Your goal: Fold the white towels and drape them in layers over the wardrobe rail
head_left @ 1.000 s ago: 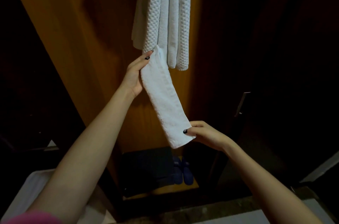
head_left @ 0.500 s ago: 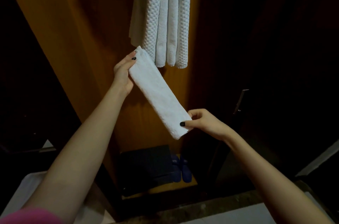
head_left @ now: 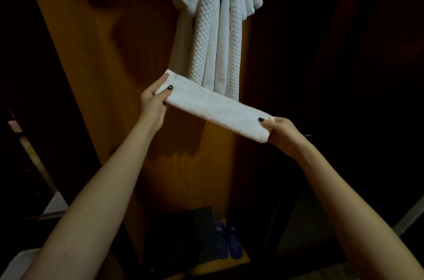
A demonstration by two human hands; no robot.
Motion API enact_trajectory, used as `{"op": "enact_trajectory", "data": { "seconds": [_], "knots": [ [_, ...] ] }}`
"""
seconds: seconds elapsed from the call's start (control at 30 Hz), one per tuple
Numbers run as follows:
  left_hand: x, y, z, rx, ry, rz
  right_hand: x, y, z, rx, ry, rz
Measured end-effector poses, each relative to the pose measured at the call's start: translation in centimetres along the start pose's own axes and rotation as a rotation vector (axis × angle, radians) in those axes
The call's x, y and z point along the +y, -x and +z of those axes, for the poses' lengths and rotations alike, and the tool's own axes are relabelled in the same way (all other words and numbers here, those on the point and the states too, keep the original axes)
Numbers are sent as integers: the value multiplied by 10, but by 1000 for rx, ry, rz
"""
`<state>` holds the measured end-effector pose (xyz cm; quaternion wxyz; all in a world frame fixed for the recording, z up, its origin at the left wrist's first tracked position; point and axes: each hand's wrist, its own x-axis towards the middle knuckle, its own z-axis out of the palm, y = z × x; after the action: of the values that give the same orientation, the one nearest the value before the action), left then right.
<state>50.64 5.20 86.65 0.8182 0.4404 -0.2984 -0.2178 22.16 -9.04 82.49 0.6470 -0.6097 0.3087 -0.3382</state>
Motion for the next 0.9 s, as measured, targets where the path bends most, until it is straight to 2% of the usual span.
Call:
{"op": "enact_trajectory", "data": {
  "seconds": [0.1,0.23,0.33,0.6,0.73,0.9],
  "knots": [
    [26,-8,4,-86,-42,51,-36,-13,4,64,-107,-98],
    [64,-23,10,-153,-119,95,-92,-22,16,194,46,-327],
    [95,-33,14,-205,-207,113,-135,-19,25,110,63,-452],
    [169,-66,29,-381,-343,263,-214,-17,33,-40,24,-492],
    [198,-90,45,-415,-396,349,-248,-29,31,-12,43,-595],
    [231,-115,78,-388,-328,410,-297,-52,26,-30,16,-669]
  ]
}}
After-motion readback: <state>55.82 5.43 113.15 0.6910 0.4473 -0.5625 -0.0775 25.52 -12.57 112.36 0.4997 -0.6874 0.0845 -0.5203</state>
